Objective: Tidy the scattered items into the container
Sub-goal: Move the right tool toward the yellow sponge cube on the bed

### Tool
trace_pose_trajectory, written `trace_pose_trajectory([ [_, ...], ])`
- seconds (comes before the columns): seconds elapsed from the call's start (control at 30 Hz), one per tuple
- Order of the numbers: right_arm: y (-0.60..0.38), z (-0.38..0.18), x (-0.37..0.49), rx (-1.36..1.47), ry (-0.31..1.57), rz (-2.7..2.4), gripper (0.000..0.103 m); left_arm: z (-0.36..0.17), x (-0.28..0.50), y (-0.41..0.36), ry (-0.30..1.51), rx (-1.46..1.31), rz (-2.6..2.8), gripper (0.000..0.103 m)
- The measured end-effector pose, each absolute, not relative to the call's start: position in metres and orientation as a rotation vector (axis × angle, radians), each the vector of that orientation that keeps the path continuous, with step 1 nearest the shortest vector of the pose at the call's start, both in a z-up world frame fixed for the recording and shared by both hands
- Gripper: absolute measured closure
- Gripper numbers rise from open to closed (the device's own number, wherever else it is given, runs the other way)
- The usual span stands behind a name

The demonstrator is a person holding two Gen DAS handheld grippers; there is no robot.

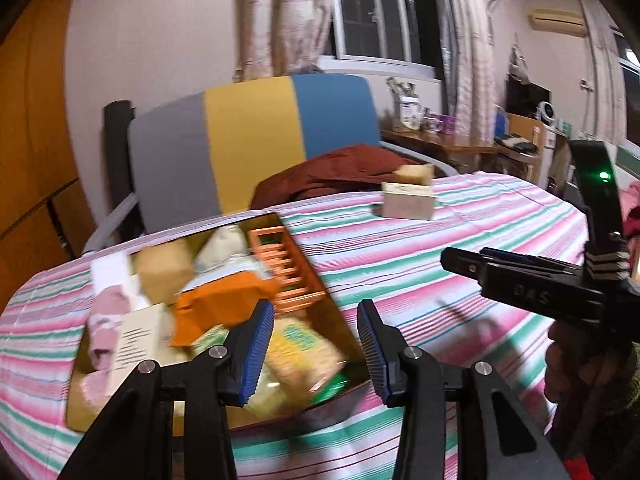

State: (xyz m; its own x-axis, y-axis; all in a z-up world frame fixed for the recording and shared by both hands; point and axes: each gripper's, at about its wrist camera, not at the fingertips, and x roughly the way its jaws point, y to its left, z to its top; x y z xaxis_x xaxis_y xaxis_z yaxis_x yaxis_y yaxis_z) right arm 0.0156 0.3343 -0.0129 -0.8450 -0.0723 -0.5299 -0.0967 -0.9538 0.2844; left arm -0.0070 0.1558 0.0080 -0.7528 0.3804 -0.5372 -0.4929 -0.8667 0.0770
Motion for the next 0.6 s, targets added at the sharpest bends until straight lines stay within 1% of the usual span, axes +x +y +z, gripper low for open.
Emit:
trace_pose_trajectory([
  [0.13, 0.365, -0.020, 0.019, -0.860, 0.501, 2.898, 0.040, 0.000, -0.005, 0.185, 0.316, -0.718, 2.476, 0.059],
  [0.33, 0.408, -0.031, 0.018, -0.865, 0.538, 2.800, 0.039, -0.031, 0.001, 0.228, 0.360, -0.757, 2.340, 0.059],
  [0.6, 0.430, -0.045, 0.009, -0.902, 0.541, 2.745, 0.039, -0.063, 0.000, 0.246, 0.381, -0.808, 2.256, 0.059],
])
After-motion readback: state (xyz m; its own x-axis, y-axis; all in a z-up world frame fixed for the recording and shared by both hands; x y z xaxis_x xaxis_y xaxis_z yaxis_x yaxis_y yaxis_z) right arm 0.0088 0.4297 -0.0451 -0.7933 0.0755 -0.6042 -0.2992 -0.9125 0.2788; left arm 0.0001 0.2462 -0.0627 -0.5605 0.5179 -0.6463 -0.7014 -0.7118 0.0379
